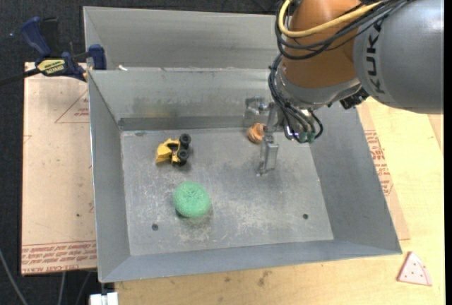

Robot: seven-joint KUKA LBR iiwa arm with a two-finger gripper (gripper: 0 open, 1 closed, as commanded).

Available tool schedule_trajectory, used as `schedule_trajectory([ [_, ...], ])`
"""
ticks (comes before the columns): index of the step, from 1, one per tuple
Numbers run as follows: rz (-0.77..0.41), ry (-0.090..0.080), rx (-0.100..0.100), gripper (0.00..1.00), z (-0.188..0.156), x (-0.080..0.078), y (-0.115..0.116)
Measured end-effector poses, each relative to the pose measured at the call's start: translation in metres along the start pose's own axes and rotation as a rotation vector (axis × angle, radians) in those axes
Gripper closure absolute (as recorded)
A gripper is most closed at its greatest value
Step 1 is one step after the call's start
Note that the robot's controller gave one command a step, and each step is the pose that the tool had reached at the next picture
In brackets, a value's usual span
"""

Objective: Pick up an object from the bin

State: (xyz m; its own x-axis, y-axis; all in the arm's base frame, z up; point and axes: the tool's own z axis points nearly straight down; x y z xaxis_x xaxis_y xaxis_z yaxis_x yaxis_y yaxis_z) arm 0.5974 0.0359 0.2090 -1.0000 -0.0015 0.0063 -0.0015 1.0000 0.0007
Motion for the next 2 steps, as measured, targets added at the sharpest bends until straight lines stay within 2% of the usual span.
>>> schedule_trajectory([
  [1,0.001,-0.008,0.000,0.00,-0.005,-0.001,0.000],
  [2,0.040,-0.014,-0.001,0.00,0.047,0.012,0.021],
])
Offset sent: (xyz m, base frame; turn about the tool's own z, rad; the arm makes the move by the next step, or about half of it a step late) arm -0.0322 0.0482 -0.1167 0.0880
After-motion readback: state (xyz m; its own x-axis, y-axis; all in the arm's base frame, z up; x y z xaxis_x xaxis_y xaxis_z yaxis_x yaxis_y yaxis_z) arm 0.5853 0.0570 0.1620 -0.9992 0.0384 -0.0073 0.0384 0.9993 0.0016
